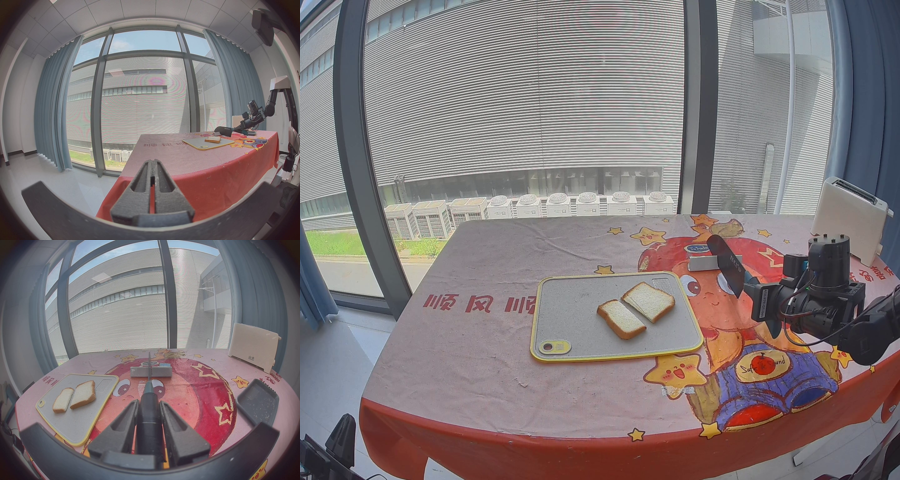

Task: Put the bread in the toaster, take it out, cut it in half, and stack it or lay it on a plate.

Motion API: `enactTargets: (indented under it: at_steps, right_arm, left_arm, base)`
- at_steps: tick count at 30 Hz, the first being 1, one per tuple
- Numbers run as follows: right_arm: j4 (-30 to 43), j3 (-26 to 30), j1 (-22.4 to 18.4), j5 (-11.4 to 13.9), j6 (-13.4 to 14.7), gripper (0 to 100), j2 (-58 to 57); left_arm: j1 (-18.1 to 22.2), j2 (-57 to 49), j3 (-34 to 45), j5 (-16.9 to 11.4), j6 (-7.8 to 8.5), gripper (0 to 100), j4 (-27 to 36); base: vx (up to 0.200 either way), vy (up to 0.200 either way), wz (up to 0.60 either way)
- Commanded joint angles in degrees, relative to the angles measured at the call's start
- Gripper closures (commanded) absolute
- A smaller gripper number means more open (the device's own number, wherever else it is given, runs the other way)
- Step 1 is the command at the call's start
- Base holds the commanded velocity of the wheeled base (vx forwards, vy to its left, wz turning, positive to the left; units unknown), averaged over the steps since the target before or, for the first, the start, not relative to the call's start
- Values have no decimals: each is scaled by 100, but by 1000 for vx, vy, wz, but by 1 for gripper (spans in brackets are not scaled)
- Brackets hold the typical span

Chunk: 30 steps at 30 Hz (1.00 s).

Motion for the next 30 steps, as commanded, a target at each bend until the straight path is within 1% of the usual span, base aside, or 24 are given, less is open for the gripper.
enactTargets:
  at_steps: [1, 13, 16, 17, 30]
  right_arm:
    - [-5, -4, 2, -2, -1, 100, 9]
    - [-13, -4, 20, -11, -1, 100, -9]
    - [-13, 5, 29, -72, -1, 100, -9]
    - [-22, -4, 29, -116, -1, 0, -9]
    - [-22, -39, 90, -134, -1, 0, -88]
  left_arm:
    - [0, -93, 101, -2, 2, 100, -1]
    - [0, -93, 101, -2, 2, 100, -1]
    - [0, -93, 101, -2, 2, 100, -1]
    - [0, -93, 101, -2, 2, 100, -1]
    - [0, -93, 101, -2, 2, 100, -1]
  base:
    - [0, 0, 0]
    - [0, 0, 0]
    - [0, 0, 0]
    - [0, 0, 0]
    - [0, 0, 0]
